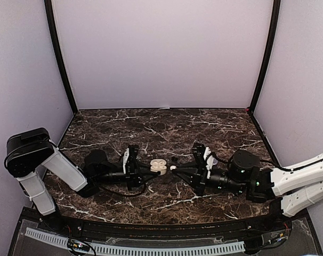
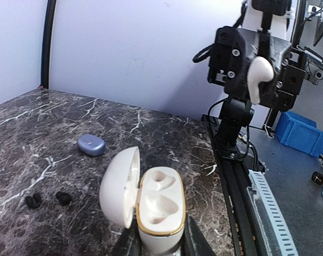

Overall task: Insert the wireless bluetooth earbuds into the charging case
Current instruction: Place the left earbud at the center of the board.

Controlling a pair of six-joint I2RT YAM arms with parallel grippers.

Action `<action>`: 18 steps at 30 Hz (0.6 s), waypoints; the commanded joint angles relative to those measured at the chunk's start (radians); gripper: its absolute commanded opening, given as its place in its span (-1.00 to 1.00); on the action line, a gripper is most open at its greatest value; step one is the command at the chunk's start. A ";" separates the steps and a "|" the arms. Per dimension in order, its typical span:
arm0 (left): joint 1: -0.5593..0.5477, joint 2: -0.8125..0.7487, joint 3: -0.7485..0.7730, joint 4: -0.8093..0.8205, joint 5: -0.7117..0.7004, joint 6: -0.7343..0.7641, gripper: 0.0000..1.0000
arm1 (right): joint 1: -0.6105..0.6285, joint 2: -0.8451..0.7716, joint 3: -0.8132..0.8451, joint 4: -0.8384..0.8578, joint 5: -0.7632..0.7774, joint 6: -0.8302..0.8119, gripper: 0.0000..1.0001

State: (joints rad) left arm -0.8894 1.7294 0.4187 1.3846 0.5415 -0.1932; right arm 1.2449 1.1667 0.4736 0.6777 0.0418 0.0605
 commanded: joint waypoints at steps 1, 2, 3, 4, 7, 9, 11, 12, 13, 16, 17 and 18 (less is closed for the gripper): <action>0.090 -0.095 -0.051 -0.056 -0.008 -0.017 -0.85 | -0.009 0.004 -0.038 -0.091 -0.049 -0.007 -0.95; 0.107 -0.112 -0.062 -0.072 -0.006 -0.011 -0.85 | -0.009 0.016 -0.045 -0.112 -0.071 -0.006 -0.94; 0.119 -0.132 -0.071 -0.096 -0.008 0.001 -0.85 | -0.009 0.030 -0.046 -0.146 -0.095 -0.008 -0.92; 0.127 -0.152 -0.075 -0.127 -0.012 0.019 -0.85 | -0.009 0.049 -0.043 -0.180 -0.119 -0.020 -0.91; 0.138 -0.204 -0.078 -0.224 -0.036 0.072 -0.85 | -0.010 0.126 0.018 -0.339 -0.174 -0.101 -0.84; 0.144 -0.233 -0.081 -0.265 -0.048 0.093 -0.84 | -0.009 0.189 0.091 -0.471 -0.174 -0.170 -0.83; 0.151 -0.259 -0.082 -0.295 -0.056 0.104 -0.84 | -0.010 0.249 0.163 -0.589 -0.176 -0.238 -0.83; 0.155 -0.270 -0.083 -0.307 -0.060 0.108 -0.84 | -0.011 0.281 0.193 -0.638 -0.182 -0.276 -0.83; 0.159 -0.281 -0.086 -0.317 -0.064 0.110 -0.84 | -0.013 0.309 0.220 -0.679 -0.185 -0.310 -0.83; 0.170 -0.302 -0.097 -0.329 -0.065 0.112 -0.84 | -0.032 0.372 0.293 -0.775 -0.198 -0.393 -0.84; 0.173 -0.305 -0.101 -0.330 -0.064 0.113 -0.84 | -0.040 0.392 0.311 -0.805 -0.215 -0.420 -0.84; 0.174 -0.309 -0.106 -0.332 -0.066 0.115 -0.84 | -0.049 0.406 0.329 -0.832 -0.234 -0.444 -0.83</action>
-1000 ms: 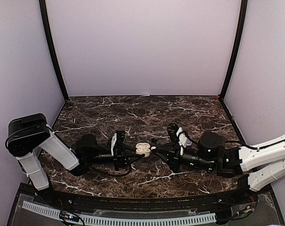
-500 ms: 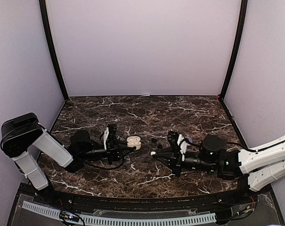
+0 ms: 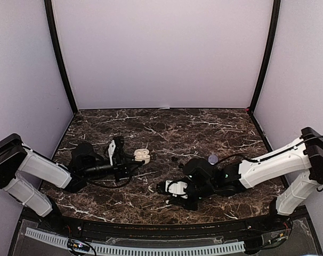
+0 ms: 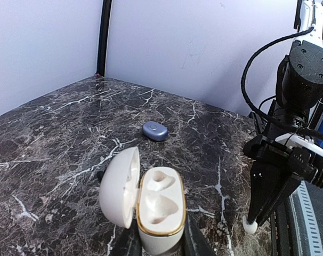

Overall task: Insert the wireless bluetooth earbuds into the charging case
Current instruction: Place the left earbud at the center of the board.

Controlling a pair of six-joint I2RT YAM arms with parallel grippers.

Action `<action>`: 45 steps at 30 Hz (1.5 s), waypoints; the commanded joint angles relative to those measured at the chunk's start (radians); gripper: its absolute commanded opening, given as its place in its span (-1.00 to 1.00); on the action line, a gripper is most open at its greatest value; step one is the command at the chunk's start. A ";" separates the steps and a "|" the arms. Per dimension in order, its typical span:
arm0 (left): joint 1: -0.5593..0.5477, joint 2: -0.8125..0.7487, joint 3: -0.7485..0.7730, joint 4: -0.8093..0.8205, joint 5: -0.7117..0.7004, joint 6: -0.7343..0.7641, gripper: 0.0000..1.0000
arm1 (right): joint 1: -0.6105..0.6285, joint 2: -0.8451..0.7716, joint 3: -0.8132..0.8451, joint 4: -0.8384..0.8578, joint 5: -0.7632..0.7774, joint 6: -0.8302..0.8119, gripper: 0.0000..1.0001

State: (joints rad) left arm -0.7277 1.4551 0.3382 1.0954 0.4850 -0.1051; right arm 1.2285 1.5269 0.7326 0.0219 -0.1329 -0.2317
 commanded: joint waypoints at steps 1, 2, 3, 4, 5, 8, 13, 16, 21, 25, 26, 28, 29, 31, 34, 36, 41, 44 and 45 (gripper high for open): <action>0.013 -0.039 -0.030 -0.043 -0.011 0.029 -0.84 | -0.041 0.060 0.089 -0.208 -0.080 -0.180 -0.82; 0.014 -0.042 -0.035 -0.043 -0.012 0.031 -0.84 | -0.049 0.079 0.108 -0.242 -0.094 -0.208 -0.81; 0.016 -0.046 -0.039 -0.044 -0.015 0.031 -0.84 | -0.053 0.106 0.130 -0.277 -0.099 -0.230 -0.81; 0.019 -0.050 -0.043 -0.046 -0.017 0.033 -0.84 | -0.056 0.126 0.155 -0.316 -0.101 -0.257 -0.82; 0.020 -0.055 -0.045 -0.049 -0.018 0.035 -0.84 | -0.059 0.147 0.175 -0.350 -0.102 -0.279 -0.83; 0.024 -0.069 -0.053 -0.053 -0.022 0.042 -0.84 | -0.068 0.193 0.222 -0.428 -0.112 -0.347 -0.87; 0.029 -0.075 -0.059 -0.059 -0.021 0.047 -0.84 | -0.074 0.244 0.271 -0.500 -0.117 -0.448 -0.88; 0.031 -0.072 -0.060 -0.057 -0.017 0.048 -0.84 | -0.073 0.263 0.285 -0.518 -0.097 -0.491 -0.83; 0.031 -0.071 -0.061 -0.056 -0.015 0.051 -0.84 | -0.074 0.295 0.318 -0.557 -0.047 -0.537 -0.55; 0.031 -0.073 -0.062 -0.058 -0.016 0.054 -0.84 | -0.076 0.296 0.333 -0.568 -0.038 -0.542 -0.40; 0.030 -0.073 -0.062 -0.059 -0.016 0.054 -0.84 | -0.076 0.294 0.333 -0.568 -0.037 -0.541 -0.37; 0.030 -0.074 -0.062 -0.058 -0.016 0.054 -0.84 | -0.078 0.287 0.332 -0.561 -0.038 -0.542 -0.35; 0.030 -0.076 -0.062 -0.060 -0.014 0.054 -0.84 | -0.078 0.280 0.325 -0.555 -0.038 -0.542 -0.35; 0.032 -0.080 -0.063 -0.063 -0.015 0.057 -0.84 | -0.079 0.260 0.313 -0.539 -0.035 -0.539 -0.35; 0.032 -0.090 -0.065 -0.069 -0.020 0.059 -0.84 | -0.080 0.210 0.282 -0.495 -0.036 -0.528 -0.33; 0.033 -0.096 -0.066 -0.071 -0.019 0.059 -0.84 | -0.079 0.168 0.260 -0.464 -0.041 -0.522 -0.32; 0.032 -0.116 -0.076 -0.075 -0.020 0.062 -0.84 | -0.067 0.086 0.202 -0.387 -0.037 -0.530 -0.32; 0.032 -0.130 -0.082 -0.083 -0.022 0.068 -0.83 | -0.047 0.081 0.173 -0.362 -0.015 -0.575 -0.33; 0.032 -0.133 -0.082 -0.086 -0.022 0.070 -0.83 | -0.040 0.049 0.163 -0.354 -0.022 -0.601 -0.33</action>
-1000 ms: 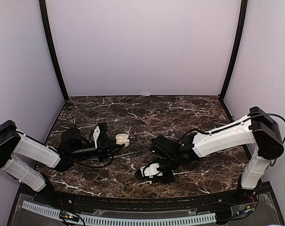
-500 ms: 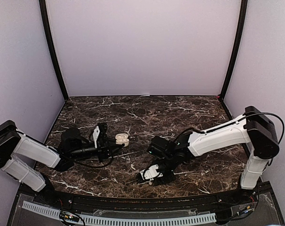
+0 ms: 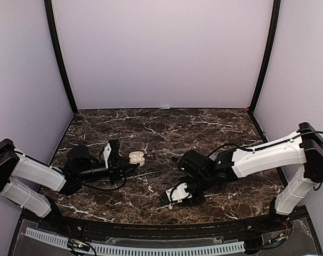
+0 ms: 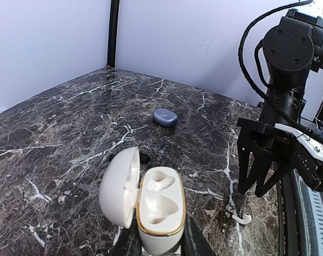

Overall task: Insert the wireless bluetooth earbuds into the charging case
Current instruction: Place the left earbud at the center of the board, then pick up the left earbud from the center of the board.

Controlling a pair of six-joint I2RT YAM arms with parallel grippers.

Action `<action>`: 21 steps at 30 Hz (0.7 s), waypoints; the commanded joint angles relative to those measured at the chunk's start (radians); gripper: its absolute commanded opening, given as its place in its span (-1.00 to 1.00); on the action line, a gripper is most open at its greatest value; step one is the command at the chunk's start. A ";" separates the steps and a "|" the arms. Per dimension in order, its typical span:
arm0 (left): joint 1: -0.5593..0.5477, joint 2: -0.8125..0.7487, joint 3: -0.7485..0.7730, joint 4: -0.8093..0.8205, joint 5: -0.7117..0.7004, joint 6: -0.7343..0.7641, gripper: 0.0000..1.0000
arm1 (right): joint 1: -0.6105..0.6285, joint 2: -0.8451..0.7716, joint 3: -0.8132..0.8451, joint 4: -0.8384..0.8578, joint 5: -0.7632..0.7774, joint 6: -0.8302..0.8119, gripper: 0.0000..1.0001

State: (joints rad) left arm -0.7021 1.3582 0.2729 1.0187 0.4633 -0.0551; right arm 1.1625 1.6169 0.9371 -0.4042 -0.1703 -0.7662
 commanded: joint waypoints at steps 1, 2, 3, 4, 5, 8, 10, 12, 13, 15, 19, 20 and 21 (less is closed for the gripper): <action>0.007 -0.039 -0.018 -0.013 0.000 0.022 -0.84 | 0.036 -0.054 -0.054 0.084 0.009 -0.088 -0.33; 0.007 -0.043 -0.020 -0.015 -0.001 0.024 -0.84 | 0.043 -0.065 -0.066 0.097 0.002 -0.115 -0.33; 0.007 -0.046 -0.022 -0.017 -0.003 0.025 -0.84 | 0.048 -0.076 -0.080 0.110 0.000 -0.143 -0.32; 0.007 -0.049 -0.024 -0.019 -0.007 0.027 -0.84 | 0.052 -0.083 -0.092 0.124 0.005 -0.164 -0.31; 0.007 -0.052 -0.025 -0.020 -0.011 0.028 -0.84 | 0.055 -0.088 -0.100 0.133 0.010 -0.186 -0.30; 0.007 -0.057 -0.032 -0.019 -0.021 0.030 -0.84 | 0.055 -0.076 -0.075 0.110 0.010 -0.230 -0.29; 0.009 -0.058 -0.035 -0.015 -0.023 0.028 -0.84 | 0.055 -0.054 -0.047 0.080 -0.002 -0.258 -0.29; 0.011 -0.060 -0.042 -0.008 -0.025 0.028 -0.84 | 0.055 -0.027 -0.021 0.050 -0.007 -0.279 -0.29; 0.012 -0.060 -0.044 -0.005 -0.026 0.026 -0.83 | 0.055 -0.013 -0.008 0.031 -0.009 -0.291 -0.29; 0.017 -0.062 -0.049 0.000 -0.028 0.025 -0.83 | 0.056 0.017 0.015 0.008 -0.006 -0.306 -0.29; 0.025 -0.065 -0.061 0.010 -0.028 0.021 -0.84 | 0.058 0.047 0.044 -0.022 -0.010 -0.337 -0.30; 0.027 -0.066 -0.063 0.011 -0.028 0.022 -0.84 | 0.060 0.053 0.052 -0.031 -0.012 -0.345 -0.30; 0.029 -0.069 -0.065 0.011 -0.028 0.023 -0.84 | 0.060 0.061 0.060 -0.041 -0.009 -0.351 -0.30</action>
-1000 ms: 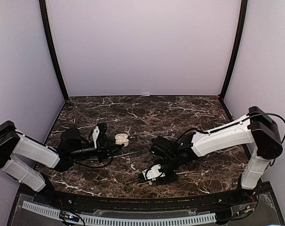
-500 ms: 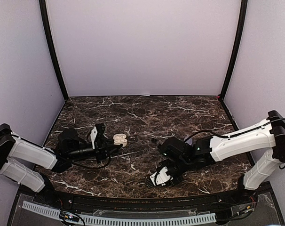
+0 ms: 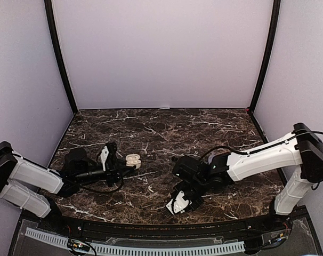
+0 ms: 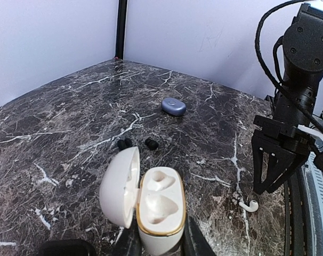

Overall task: Insert the wireless bluetooth earbuds into the charging case
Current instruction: Pick up the left earbud from the center of the board.

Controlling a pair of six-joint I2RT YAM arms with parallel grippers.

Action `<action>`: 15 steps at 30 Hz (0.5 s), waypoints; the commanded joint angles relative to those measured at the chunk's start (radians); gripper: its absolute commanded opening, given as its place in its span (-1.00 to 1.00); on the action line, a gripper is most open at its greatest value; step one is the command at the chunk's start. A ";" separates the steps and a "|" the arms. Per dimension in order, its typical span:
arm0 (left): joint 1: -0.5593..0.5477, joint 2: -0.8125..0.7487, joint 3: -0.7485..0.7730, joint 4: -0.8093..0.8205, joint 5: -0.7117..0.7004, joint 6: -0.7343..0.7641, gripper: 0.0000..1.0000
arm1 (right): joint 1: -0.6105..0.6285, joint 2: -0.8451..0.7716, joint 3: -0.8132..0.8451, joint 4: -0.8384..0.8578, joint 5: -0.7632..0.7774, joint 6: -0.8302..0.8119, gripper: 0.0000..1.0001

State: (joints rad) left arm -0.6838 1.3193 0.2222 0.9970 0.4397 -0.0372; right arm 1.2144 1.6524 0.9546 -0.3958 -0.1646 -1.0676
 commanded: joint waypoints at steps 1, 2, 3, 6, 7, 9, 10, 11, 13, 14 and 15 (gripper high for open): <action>0.013 -0.032 -0.016 0.034 -0.004 0.005 -0.84 | 0.010 0.033 0.053 -0.062 -0.012 -0.057 -0.30; 0.015 -0.033 -0.017 0.035 -0.005 0.004 -0.84 | 0.011 0.042 0.063 -0.074 -0.007 -0.063 -0.29; 0.016 -0.035 -0.018 0.035 -0.005 0.005 -0.84 | 0.011 0.050 0.073 -0.083 -0.003 -0.069 -0.30; 0.018 -0.037 -0.021 0.037 -0.004 0.006 -0.84 | 0.011 0.074 0.097 -0.110 0.005 -0.086 -0.30; 0.019 -0.038 -0.023 0.038 -0.004 0.007 -0.84 | 0.011 0.083 0.105 -0.117 0.006 -0.090 -0.30; 0.021 -0.041 -0.025 0.038 -0.005 0.008 -0.84 | 0.011 0.098 0.123 -0.132 0.008 -0.100 -0.30; 0.021 -0.043 -0.026 0.039 -0.005 0.008 -0.84 | 0.012 0.106 0.132 -0.139 0.010 -0.104 -0.30; 0.021 -0.045 -0.028 0.039 -0.006 0.008 -0.84 | 0.012 0.113 0.142 -0.144 0.012 -0.108 -0.31; 0.022 -0.048 -0.030 0.038 -0.007 0.010 -0.84 | 0.011 0.124 0.154 -0.155 0.017 -0.115 -0.32; 0.023 -0.048 -0.030 0.038 -0.008 0.011 -0.84 | 0.014 0.129 0.165 -0.161 0.021 -0.119 -0.32; 0.023 -0.048 -0.030 0.038 -0.007 0.011 -0.84 | 0.015 0.137 0.173 -0.168 0.026 -0.123 -0.33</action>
State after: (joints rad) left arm -0.6693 1.3010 0.2050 1.0008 0.4324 -0.0368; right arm 1.2179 1.7672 1.0866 -0.5232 -0.1539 -1.1637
